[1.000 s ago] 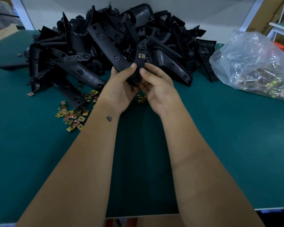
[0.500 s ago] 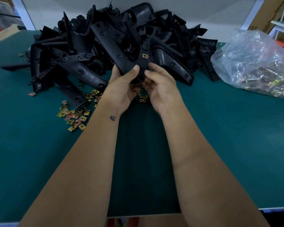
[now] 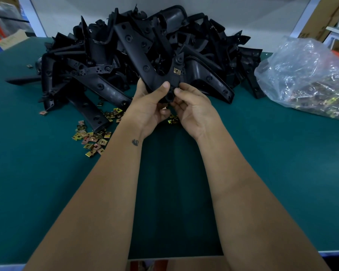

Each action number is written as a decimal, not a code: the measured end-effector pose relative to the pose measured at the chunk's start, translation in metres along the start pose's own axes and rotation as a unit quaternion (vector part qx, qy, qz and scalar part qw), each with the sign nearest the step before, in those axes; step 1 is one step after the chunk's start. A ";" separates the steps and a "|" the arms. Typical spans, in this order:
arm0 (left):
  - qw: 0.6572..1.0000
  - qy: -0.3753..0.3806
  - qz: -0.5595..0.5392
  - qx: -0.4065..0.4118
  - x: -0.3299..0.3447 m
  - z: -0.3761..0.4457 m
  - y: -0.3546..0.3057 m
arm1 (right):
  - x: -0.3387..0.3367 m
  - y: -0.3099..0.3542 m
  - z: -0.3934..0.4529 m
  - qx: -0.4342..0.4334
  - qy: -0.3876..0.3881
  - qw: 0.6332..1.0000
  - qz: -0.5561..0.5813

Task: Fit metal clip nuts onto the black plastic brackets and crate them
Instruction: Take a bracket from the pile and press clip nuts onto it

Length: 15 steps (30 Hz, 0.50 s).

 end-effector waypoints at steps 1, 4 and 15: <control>1.000 -0.001 0.000 -0.001 0.000 0.000 0.000 | 0.000 0.000 0.000 0.001 0.000 1.000 -0.001; 1.000 -0.004 0.004 -0.004 0.000 0.000 -0.001 | 0.000 0.000 0.000 0.002 -0.001 1.000 -0.007; 0.999 -0.009 0.037 0.001 0.003 -0.002 0.003 | 0.000 0.002 -0.001 -0.021 0.003 0.998 -0.053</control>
Point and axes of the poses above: each hand's wrist, its own z-axis towards the middle knuckle, its own x-axis out of the palm, y = z × x, the point moved 1 cm from there along z, towards the middle knuckle, and after that the axes turned 13 degrees about -z, right-handed, at the moved point
